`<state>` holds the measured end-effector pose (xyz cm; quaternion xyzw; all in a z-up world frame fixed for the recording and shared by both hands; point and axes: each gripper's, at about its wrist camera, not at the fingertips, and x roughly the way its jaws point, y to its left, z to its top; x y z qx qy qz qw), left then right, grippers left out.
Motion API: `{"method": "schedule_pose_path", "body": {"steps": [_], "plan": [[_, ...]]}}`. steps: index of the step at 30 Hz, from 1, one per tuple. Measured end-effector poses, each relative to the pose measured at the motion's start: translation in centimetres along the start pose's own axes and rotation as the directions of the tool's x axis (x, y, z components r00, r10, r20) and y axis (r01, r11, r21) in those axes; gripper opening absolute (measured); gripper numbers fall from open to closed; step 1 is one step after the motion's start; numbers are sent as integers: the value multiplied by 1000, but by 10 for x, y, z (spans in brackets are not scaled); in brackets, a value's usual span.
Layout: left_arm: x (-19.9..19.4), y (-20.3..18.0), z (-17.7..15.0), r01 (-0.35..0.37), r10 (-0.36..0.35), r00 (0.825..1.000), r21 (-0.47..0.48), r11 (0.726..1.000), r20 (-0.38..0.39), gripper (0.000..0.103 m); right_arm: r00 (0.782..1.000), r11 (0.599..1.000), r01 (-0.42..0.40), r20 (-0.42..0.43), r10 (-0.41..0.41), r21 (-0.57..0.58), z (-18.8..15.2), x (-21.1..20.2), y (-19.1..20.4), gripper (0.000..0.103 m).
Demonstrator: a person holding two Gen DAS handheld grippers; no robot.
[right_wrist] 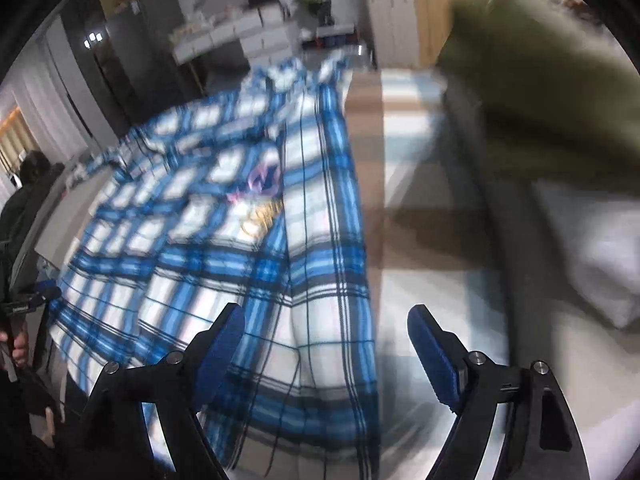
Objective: Fold large clothes
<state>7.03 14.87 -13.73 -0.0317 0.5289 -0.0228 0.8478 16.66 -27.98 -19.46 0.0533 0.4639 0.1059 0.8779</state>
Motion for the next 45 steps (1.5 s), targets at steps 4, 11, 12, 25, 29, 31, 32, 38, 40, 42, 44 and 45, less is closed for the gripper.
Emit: {"method": "schedule_pose_path", "body": {"steps": [4, 11, 12, 25, 29, 31, 32, 38, 40, 42, 44, 45], "plan": [[19, -11, -5, -58, 62, 996, 60, 997, -59, 81, 996, 994, 65, -58, -70, -85, -4, 25, 12, 54], [11, -46, -14, -93, 97, 995, 197, 976, -12, 18, 993, 977, 118, -9, -121, -178, -11, 17, 34, 5], [13, -51, -13, -113, 117, 993, 223, 968, -3, 9, 992, 977, 123, -3, -126, -175, -13, 13, 33, 5], [5, -20, -7, 22, -20, 1000, 100, 995, -16, 8, 990, 989, 139, 3, -139, -54, -43, -42, 3, 33], [-16, 15, 14, 29, -26, 997, -44, 999, 66, 41, 972, 999, 38, 231, -40, 15, -24, -96, 12, 73], [-31, 28, 24, 18, -6, 989, -80, 997, 148, 62, 935, 999, -50, 352, 43, 12, -11, -120, 27, 102], [-37, 34, 31, 0, 19, 982, -96, 995, 188, 64, 917, 997, -82, 393, 75, 1, -4, -126, 36, 103], [-56, 84, 60, -96, 155, 947, -212, 972, 282, 77, 839, 977, -194, 501, 213, -92, 61, -120, 121, 103], [-55, 110, 74, -106, 191, 940, -289, 951, 283, 79, 853, 982, -177, 489, 185, -62, 84, -100, 143, 103], [-57, 143, 86, -86, 193, 941, -357, 930, 277, 79, 872, 985, -164, 459, 166, -45, 102, -75, 162, 103], [-56, 177, 103, -79, 222, 933, -440, 894, 283, 79, 888, 996, -94, 450, 88, -9, 119, -47, 180, 103], [-53, 193, 113, -83, 236, 932, -472, 878, 275, 79, 888, 997, -71, 455, 67, -7, 124, -36, 184, 103]]}}
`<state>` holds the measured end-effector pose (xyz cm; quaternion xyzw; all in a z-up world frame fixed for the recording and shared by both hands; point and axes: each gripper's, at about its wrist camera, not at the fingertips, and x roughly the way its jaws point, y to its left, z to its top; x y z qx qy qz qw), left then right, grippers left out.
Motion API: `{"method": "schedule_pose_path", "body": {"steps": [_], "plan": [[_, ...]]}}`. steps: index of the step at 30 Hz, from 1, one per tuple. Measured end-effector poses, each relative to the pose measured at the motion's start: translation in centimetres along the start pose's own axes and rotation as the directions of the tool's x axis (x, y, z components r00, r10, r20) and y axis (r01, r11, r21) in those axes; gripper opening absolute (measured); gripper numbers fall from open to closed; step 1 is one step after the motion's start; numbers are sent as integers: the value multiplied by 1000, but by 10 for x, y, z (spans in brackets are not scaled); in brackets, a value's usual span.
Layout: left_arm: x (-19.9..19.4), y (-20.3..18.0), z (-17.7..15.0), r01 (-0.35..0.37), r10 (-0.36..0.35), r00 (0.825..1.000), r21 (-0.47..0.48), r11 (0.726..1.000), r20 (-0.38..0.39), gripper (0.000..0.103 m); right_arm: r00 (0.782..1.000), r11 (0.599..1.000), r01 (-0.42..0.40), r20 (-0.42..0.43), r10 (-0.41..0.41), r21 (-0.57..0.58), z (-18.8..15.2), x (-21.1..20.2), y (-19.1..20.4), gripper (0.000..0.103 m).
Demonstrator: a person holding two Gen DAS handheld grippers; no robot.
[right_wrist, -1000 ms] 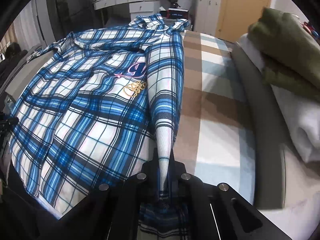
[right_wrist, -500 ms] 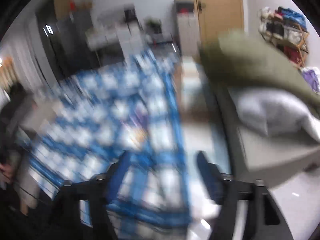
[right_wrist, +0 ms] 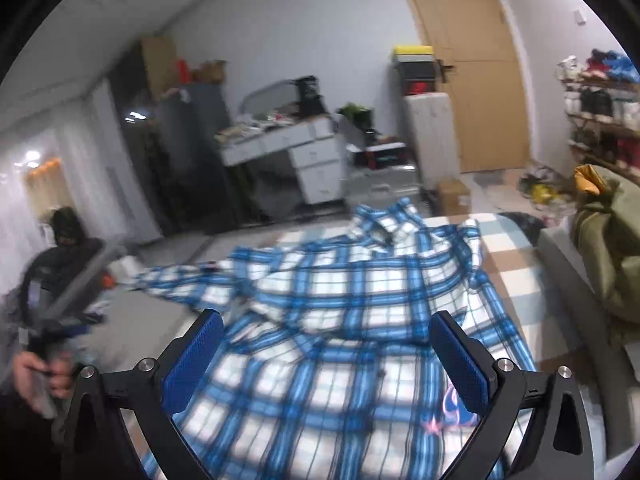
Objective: Fold large clothes
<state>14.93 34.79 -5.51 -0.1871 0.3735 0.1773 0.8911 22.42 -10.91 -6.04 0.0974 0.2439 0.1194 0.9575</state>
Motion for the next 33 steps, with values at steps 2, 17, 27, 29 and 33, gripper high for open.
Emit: {"method": "schedule_pose_path", "body": {"steps": [2, 17, 27, 29, 33], "plan": [[15, 12, 20, -33, 33, 999, -37, 999, -8, 83, 997, 994, 73, -3, -73, -76, -5, 24, 9, 103], [176, 82, 109, -33, -50, 961, -291, 956, -272, 83, 915, 911, 366, -108, -390, -191, -43, 92, -17, 103], [190, 78, 133, -280, 218, 935, -206, 937, -279, 70, 932, 935, 337, -98, -348, -111, -43, 88, -16, 103], [189, 75, 132, -340, 296, 921, -153, 928, -254, 55, 942, 946, 315, -101, -321, -69, -42, 87, -22, 103], [189, 66, 134, -326, 302, 928, -83, 942, -218, 10, 932, 935, 347, -87, -352, -68, -42, 82, -28, 103]]}}
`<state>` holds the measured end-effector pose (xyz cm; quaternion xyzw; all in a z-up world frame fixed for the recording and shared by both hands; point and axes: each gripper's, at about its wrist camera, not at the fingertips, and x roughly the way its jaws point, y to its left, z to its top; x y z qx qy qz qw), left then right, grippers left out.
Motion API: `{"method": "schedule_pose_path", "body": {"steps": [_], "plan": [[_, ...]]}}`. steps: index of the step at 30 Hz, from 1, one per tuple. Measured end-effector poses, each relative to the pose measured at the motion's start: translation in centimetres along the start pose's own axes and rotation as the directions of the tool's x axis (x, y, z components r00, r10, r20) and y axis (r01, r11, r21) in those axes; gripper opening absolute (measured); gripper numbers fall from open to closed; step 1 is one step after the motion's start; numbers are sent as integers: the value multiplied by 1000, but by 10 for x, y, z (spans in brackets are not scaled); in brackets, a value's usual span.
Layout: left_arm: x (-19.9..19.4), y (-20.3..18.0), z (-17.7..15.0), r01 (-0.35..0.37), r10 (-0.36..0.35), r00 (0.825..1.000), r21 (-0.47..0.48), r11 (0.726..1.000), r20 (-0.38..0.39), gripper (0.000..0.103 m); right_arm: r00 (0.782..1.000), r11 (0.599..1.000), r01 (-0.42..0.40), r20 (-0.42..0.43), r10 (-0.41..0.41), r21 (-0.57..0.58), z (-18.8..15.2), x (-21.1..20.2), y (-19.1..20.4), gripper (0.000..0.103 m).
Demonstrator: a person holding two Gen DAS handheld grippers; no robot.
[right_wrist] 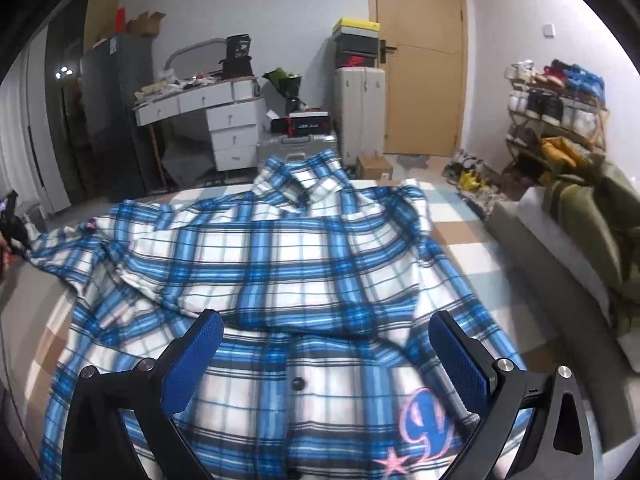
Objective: Fold large clothes
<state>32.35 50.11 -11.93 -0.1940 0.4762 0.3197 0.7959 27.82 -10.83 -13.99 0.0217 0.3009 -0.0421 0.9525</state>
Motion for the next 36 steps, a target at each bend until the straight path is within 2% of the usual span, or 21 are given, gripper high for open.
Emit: {"method": "schedule_pose_path", "body": {"steps": [1, 4, 8, 11, 15, 18, 19, 20, 21, 24, 26, 29, 30, 31, 33, 36], "plan": [[1, -2, 0, -30, 30, 1000, 24, 999, 10, 10, 1000, 1000, 15, -3, -15, -10, 0, -1, 0, 103], [-10, 0, -2, -37, 35, 998, 43, 998, 49, 9, 999, 999, 33, 19, -32, -27, -6, -10, -5, 103], [-50, 11, -4, 8, -9, 990, 7, 1000, 144, 9, 999, 1000, 15, 42, -14, -17, -14, -23, -16, 103], [-93, 16, -11, 40, -44, 969, 22, 999, 242, 9, 1000, 999, -17, 23, 16, 34, -16, -25, -28, 103], [-147, 15, -23, 122, -143, 936, 85, 989, 322, 9, 994, 986, -105, 7, 105, 132, -20, -30, -44, 103], [-190, 3, -24, 181, -245, 893, 198, 963, 377, 9, 989, 974, -146, 18, 145, 173, -24, -37, -51, 103], [-198, -1, -24, 199, -302, 880, 292, 936, 367, 9, 989, 974, -146, 28, 143, 175, -26, -41, -52, 103], [-216, -6, -28, 226, -342, 860, 317, 921, 378, 9, 990, 975, -143, 35, 139, 173, -27, -44, -53, 103], [-231, -11, -32, 263, -393, 833, 347, 900, 388, 9, 990, 975, -140, 43, 134, 170, -28, -49, -54, 103], [-273, -29, -54, 303, -486, 768, 432, 849, 418, 9, 988, 972, -153, 59, 144, 178, -31, -59, -59, 103], [-303, -51, -78, 359, -589, 713, 523, 773, 381, 9, 987, 969, -160, 61, 151, 187, -33, -63, -64, 103], [-332, -80, -112, 420, -704, 642, 629, 654, 303, 9, 987, 966, -157, 71, 146, 203, -38, -70, -73, 103], [-343, -98, -131, 443, -744, 615, 666, 600, 260, 9, 988, 966, -150, 74, 138, 211, -40, -72, -77, 103], [-348, -110, -143, 463, -773, 595, 692, 553, 220, 9, 988, 965, -147, 74, 133, 216, -41, -73, -80, 103], [-352, -140, -173, 514, -832, 540, 735, 442, 123, 8, 989, 963, -141, 66, 129, 231, -44, -76, -87, 103], [-337, -188, -216, 555, -863, 505, 777, 299, -28, 9, 992, 962, -125, 51, 116, 244, -47, -82, -98, 103]]}}
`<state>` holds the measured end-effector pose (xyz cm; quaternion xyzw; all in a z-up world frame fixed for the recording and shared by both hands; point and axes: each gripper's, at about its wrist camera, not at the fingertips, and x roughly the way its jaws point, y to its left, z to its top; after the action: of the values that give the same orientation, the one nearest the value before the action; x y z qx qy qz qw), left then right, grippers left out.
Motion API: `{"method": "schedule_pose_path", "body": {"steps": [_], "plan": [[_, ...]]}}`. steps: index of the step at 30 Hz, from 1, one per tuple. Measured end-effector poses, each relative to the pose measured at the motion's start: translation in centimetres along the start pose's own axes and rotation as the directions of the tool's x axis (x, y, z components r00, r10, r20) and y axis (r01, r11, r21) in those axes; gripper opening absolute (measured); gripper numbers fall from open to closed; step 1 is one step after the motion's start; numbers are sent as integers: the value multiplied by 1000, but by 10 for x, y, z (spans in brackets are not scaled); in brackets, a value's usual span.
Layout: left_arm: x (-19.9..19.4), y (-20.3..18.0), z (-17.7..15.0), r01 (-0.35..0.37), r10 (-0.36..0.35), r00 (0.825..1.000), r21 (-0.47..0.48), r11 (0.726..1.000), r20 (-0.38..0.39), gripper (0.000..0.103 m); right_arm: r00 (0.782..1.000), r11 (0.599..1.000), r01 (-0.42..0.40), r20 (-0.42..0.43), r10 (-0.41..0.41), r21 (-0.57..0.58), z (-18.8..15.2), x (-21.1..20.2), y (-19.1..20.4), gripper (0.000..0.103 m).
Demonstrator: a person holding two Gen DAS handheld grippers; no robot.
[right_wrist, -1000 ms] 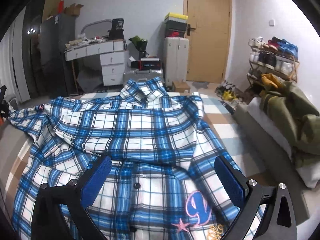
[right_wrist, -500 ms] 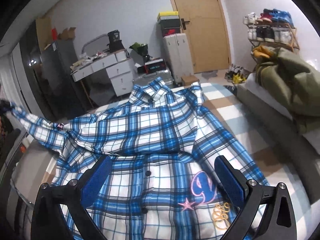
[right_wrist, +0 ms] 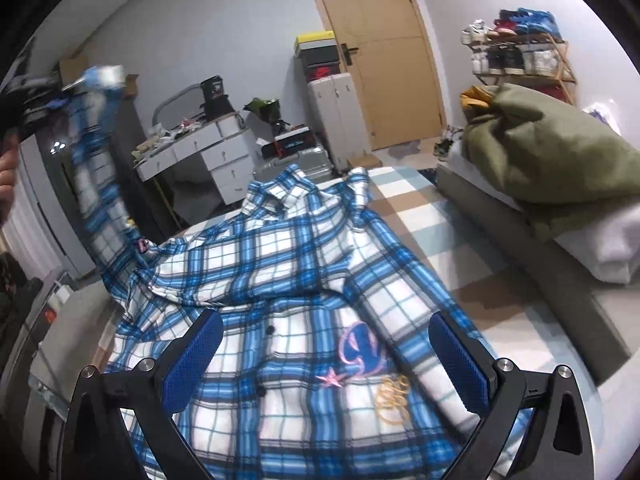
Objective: Fold large clothes
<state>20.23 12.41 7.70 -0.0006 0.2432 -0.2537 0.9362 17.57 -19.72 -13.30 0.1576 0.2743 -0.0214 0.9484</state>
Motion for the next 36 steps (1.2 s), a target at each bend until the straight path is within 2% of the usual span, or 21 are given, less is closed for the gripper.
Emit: {"method": "schedule_pose_path", "body": {"steps": [3, 4, 6, 8, 10, 11, 12, 13, 14, 16, 18, 20, 21, 24, 27, 30, 32, 33, 34, 35, 36], "plan": [[56, -25, -34, 119, -120, 987, -11, 993, -109, 10, 1000, 1000, 26, 6, -26, 14, 0, -10, -13, 103], [80, -31, -53, 179, -182, 968, -29, 983, -173, 10, 1000, 999, 30, 3, -30, 20, -1, -12, -18, 103], [117, -37, -85, 232, -241, 924, -64, 971, -296, 13, 999, 999, 36, -4, -36, 32, -3, -15, -27, 103], [141, -37, -115, 254, -266, 899, -81, 964, -347, 16, 998, 997, 62, -9, -61, 45, -9, -18, -37, 103], [143, -37, -128, 305, -319, 880, -96, 948, -352, 22, 997, 996, 75, -23, -74, 48, -12, -20, -43, 103], [140, -35, -132, 321, -337, 878, -105, 941, -341, 41, 997, 996, 77, -31, -76, 50, -14, -19, -45, 103], [133, -31, -134, 342, -362, 876, -119, 932, -320, 70, 996, 995, 81, -46, -78, 53, -15, -17, -47, 103], [126, -24, -132, 364, -389, 873, -137, 921, -294, 81, 995, 995, 82, -66, -78, 56, -15, -14, -48, 103], [112, -10, -132, 380, -405, 881, -146, 913, -246, 85, 993, 995, 78, -89, -73, 60, -14, -9, -49, 103], [86, 1, -132, 358, -376, 914, -135, 924, -154, 85, 991, 996, 69, -116, -61, 65, -10, -1, -49, 103], [71, 27, -132, 272, -288, 954, -170, 947, -77, 91, 989, 996, 51, -139, -41, 69, -1, 10, -45, 103], [70, 44, -137, 209, -221, 975, -227, 951, -27, 93, 988, 998, 22, -156, -13, 62, 11, 25, -40, 103], [67, 68, -147, 185, -195, 981, -290, 939, -6, 93, 987, 999, 9, -159, -1, 51, 16, 33, -36, 103], [75, 105, -171, 187, -200, 980, -423, 887, 15, 93, 979, 999, -46, -198, 48, 16, 34, 66, -25, 103], [67, 118, -186, 193, -179, 981, -455, 869, 74, 93, 965, 997, -79, -253, 72, -17, 51, 106, -17, 103], [56, 108, -171, 155, -134, 987, -358, 921, 84, 93, 953, 998, -49, -302, 34, -44, 61, 147, -12, 102], [50, 107, -171, 123, -88, 989, -325, 938, 120, 93, 936, 997, -29, -353, 2, -71, 63, 178, -9, 98], [46, 106, -170, 88, -47, 991, -335, 938, 128, 93, 928, 994, -14, -372, -27, -106, 62, 190, -6, 95], [46, 108, -173, 61, -14, 991, -358, 932, 130, 93, 919, 988, 3, -389, -64, -155, 61, 202, -3, 84], [47, 110, -176, 39, 12, 992, -389, 921, 128, 93, 899, 971, 40, -415, -138, -237, 56, 220, 4, 75], [50, 109, -178, 36, 12, 993, -397, 917, 117, 93, 889, 964, 43, -431, -156, -261, 52, 228, 6, 62]]}}
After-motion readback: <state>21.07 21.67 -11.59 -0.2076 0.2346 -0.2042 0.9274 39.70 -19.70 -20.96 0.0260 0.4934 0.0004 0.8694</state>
